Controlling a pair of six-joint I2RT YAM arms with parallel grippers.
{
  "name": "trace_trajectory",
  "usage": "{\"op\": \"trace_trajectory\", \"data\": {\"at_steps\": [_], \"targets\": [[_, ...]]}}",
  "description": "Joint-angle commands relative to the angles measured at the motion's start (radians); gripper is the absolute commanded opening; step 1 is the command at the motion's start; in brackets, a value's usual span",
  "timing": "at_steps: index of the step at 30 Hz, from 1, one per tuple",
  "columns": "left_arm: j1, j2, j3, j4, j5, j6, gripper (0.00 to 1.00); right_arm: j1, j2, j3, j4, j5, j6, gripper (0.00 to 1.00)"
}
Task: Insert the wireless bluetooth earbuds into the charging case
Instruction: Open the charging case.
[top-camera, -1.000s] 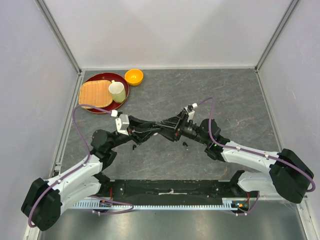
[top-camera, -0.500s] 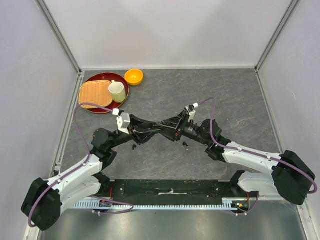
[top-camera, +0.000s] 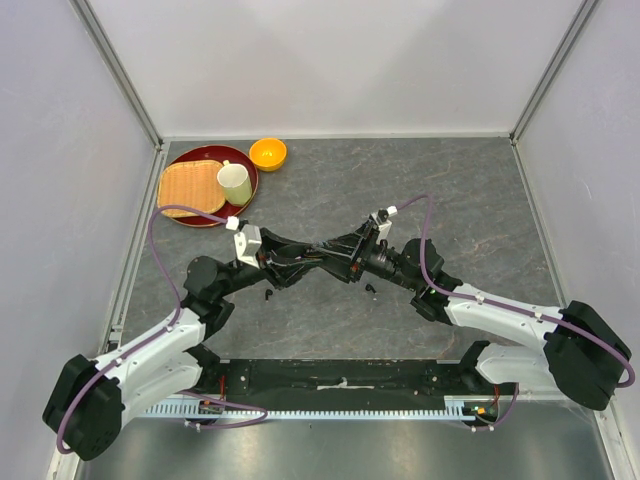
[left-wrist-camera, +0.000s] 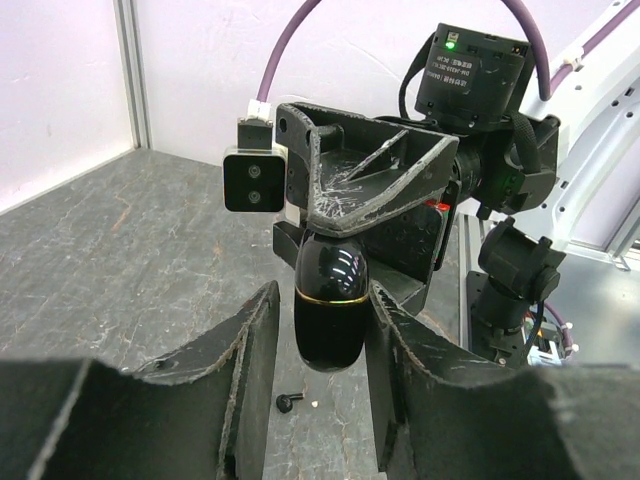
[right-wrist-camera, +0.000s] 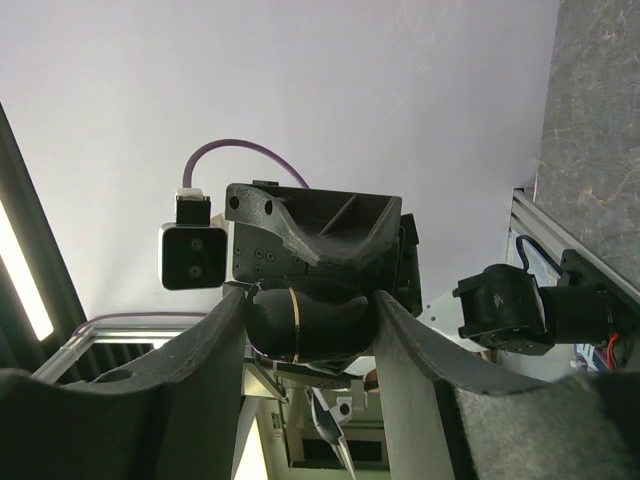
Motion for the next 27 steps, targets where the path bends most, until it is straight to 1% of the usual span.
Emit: {"op": "trace_trajectory", "data": {"at_steps": [1,6,9,11,14,15,17,18,19,21,23,25,27], "targets": [[-0.003,0.018,0.026,-0.009,-0.004,-0.027,0.46,0.012,-0.028,0.003,0.069,-0.011,0.017,0.00],[-0.007,0.027,0.024,0.002,0.010,-0.022,0.47,0.011,-0.025,0.003,0.069,-0.011,0.019,0.00],[-0.007,0.024,0.017,0.017,-0.001,-0.021,0.45,0.011,-0.022,0.003,0.067,-0.011,0.020,0.00],[-0.007,0.022,0.014,0.028,-0.008,-0.019,0.41,0.012,-0.020,0.002,0.062,-0.011,0.022,0.00],[-0.007,0.022,0.009,0.037,-0.016,-0.018,0.30,0.012,-0.020,0.000,0.062,-0.011,0.023,0.00],[-0.007,0.025,0.009,0.037,-0.016,-0.018,0.20,0.011,-0.017,-0.001,0.061,-0.014,0.025,0.00],[-0.007,0.024,0.003,0.049,-0.019,-0.021,0.11,0.011,-0.017,-0.003,0.062,-0.015,0.023,0.00],[-0.007,0.025,0.003,0.052,-0.022,-0.024,0.04,0.011,-0.017,-0.006,0.061,-0.014,0.023,0.01],[-0.007,0.024,-0.006,0.057,-0.031,-0.025,0.02,0.012,-0.017,-0.007,0.061,-0.014,0.022,0.03],[-0.007,0.021,-0.019,0.078,-0.041,-0.030,0.02,0.011,-0.022,-0.010,0.052,-0.012,0.017,0.07],[-0.007,0.016,-0.023,0.089,-0.042,-0.031,0.02,0.011,-0.026,-0.007,0.035,-0.014,0.001,0.13],[-0.009,0.010,-0.028,0.091,-0.048,-0.033,0.02,0.012,-0.036,-0.006,0.009,-0.011,-0.013,0.16],[-0.007,0.001,-0.032,0.092,-0.053,-0.033,0.02,0.011,-0.046,-0.001,-0.020,-0.006,-0.032,0.29]]}}
